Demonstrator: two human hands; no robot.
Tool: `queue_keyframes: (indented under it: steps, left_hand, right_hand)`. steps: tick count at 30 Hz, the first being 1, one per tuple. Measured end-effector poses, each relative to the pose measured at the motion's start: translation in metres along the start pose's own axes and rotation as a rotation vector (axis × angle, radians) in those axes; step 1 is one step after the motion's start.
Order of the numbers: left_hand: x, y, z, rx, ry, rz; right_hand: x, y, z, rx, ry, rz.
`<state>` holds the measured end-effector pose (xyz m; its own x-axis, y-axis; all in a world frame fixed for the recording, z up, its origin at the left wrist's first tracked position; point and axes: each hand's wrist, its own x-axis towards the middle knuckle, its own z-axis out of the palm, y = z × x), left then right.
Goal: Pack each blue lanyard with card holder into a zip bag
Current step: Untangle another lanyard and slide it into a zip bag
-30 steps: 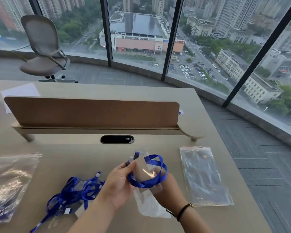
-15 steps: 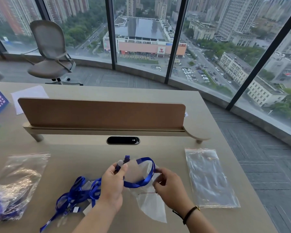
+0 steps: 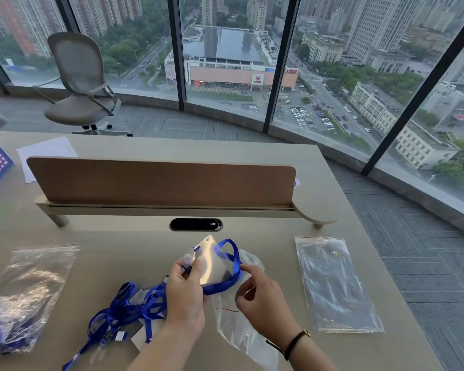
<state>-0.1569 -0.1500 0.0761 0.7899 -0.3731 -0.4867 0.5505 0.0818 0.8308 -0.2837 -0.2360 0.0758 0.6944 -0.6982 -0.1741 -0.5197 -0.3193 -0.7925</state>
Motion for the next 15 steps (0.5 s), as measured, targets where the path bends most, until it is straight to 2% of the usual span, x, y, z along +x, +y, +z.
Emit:
queue_keyframes:
  steps: [4,7,11,15]
  left_hand:
    - [-0.004,0.003,0.007,-0.054,-0.006,0.016]
    - [-0.004,0.001,0.007,0.008,-0.043,0.043]
    - [-0.008,-0.005,-0.001,0.452,-0.147,0.242]
    - [-0.010,-0.006,-0.008,0.682,-0.246,0.339]
  right_hand:
    - [-0.001,-0.004,0.000,0.024,-0.041,0.019]
    - [-0.001,-0.006,0.001,0.038,-0.032,0.009]
    - [0.001,-0.006,0.000,0.092,0.011,0.032]
    - [0.002,-0.005,-0.003,0.115,0.030,0.060]
